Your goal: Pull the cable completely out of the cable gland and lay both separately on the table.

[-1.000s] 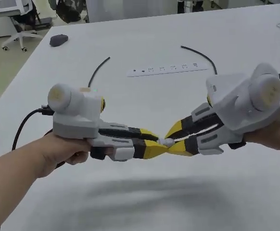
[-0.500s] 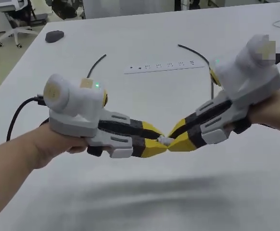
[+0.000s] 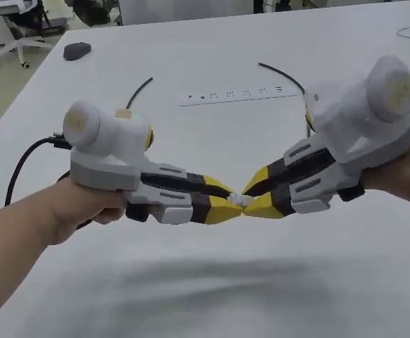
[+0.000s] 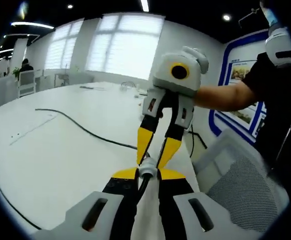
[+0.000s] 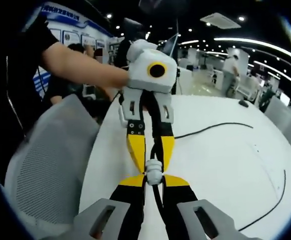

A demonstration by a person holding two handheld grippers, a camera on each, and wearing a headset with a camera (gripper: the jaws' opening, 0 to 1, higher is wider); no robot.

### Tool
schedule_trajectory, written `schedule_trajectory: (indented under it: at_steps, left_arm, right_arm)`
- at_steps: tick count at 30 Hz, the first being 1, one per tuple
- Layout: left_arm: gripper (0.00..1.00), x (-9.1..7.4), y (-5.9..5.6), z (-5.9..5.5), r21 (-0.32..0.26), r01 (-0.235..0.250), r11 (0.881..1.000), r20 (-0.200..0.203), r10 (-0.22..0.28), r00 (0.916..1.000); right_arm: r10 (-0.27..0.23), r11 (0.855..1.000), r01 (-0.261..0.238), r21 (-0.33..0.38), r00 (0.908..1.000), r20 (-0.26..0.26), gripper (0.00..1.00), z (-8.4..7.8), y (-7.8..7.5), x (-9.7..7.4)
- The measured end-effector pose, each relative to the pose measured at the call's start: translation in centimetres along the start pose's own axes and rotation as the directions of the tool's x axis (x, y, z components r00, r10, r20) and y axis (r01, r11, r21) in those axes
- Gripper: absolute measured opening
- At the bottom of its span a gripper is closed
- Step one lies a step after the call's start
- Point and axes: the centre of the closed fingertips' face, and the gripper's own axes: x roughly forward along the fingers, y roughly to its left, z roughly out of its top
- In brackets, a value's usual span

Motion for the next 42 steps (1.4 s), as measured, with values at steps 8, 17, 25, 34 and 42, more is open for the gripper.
schedule_trajectory:
  at_steps: [8,17,25,34,42]
  left_arm:
    - [0.14,-0.2,0.1,0.4,-0.053,0.019,0.998,0.043,-0.016,0.9989]
    - [0.14,-0.7,-0.6,1.0,0.121,0.019,0.993,0.057,-0.026,0.9980]
    - [0.14,-0.9,-0.9,1.5,0.176,0.017,0.984,0.067,-0.029,0.9973]
    - [0.14,-1.0,-1.1,1.6,0.194,0.021,0.981,0.061,-0.034,0.9975]
    - [0.14,-1.2,-0.5,1.3,0.103,0.013,0.995,0.058,-0.019,0.9981]
  right_arm:
    - [-0.037,0.996,0.036,-0.082,0.9993,-0.004,0.07,0.3,-0.3,-0.2]
    - [0.056,0.972,-0.082,0.219,0.9909,0.122,0.11,1.1,-1.3,-1.1]
    - [0.121,0.892,-0.205,0.403,0.9670,0.224,0.09,1.7,-1.1,-1.2]
    - [0.158,0.856,-0.249,0.453,0.9605,0.229,0.09,1.7,-0.4,-0.9]
    - [0.060,0.985,-0.086,0.147,0.9831,0.173,0.08,2.1,-0.1,-0.7]
